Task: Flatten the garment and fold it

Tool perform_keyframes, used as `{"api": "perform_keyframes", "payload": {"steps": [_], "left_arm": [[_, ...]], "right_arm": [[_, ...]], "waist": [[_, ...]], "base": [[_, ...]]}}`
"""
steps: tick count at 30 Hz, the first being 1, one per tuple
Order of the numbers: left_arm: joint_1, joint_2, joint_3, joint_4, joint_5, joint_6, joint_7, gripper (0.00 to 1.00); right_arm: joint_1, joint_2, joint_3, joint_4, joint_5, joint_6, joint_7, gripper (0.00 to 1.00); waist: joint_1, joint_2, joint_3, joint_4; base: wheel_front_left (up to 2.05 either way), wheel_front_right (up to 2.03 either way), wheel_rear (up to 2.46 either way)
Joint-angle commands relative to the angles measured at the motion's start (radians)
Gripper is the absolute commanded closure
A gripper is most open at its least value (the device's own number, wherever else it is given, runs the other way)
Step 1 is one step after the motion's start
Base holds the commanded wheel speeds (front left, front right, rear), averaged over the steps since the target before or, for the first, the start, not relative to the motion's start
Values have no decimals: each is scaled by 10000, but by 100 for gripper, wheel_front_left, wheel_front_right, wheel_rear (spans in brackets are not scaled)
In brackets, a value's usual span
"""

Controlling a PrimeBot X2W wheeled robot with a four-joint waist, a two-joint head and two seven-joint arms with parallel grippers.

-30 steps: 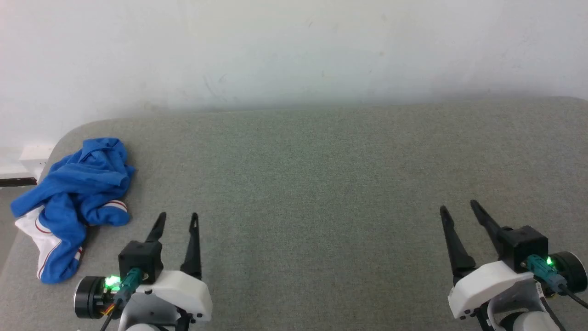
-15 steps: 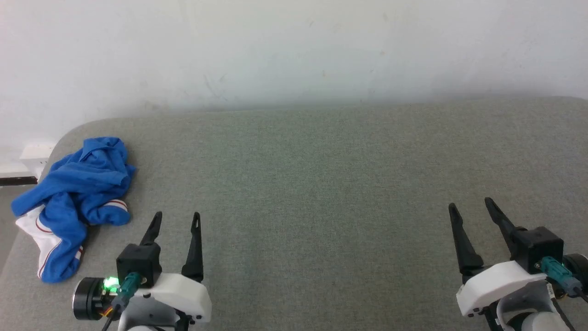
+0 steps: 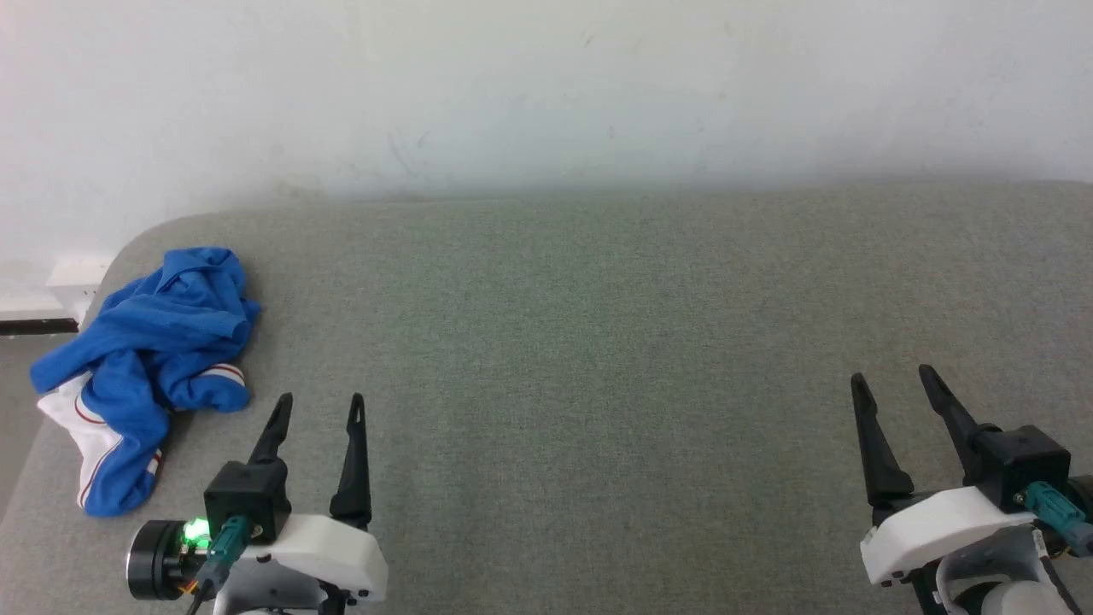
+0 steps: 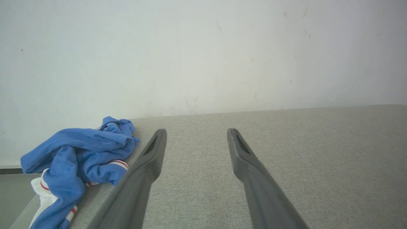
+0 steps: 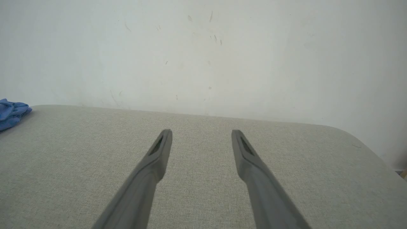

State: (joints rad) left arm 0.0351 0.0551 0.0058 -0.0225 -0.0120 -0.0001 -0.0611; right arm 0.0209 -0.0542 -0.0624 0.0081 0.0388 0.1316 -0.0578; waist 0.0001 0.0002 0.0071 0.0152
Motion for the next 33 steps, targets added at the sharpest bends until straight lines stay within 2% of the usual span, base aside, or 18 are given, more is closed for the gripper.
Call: {"api": "perform_keyframes", "payload": {"steps": [1,19,33], "left_arm": [[138,-6,71,-91,-103,-83,-101,0],[343,-16,149,-138,-169,-176,-457,0],[506,-23,230,-175,-209,-257,-749,0]], "right_arm": [[24,11,-74,-9,99,-3,-135,0],[79,16,-148,272,253,-4,-491,0],[39,21,-181,684,381,-5,-783,0]], "waist": [[-1,-2,12,49],[-1,-2,-32,609],[-1,-2,-46,1299]], "base": [[0,0,0],[0,0,0],[0,0,0]]}}
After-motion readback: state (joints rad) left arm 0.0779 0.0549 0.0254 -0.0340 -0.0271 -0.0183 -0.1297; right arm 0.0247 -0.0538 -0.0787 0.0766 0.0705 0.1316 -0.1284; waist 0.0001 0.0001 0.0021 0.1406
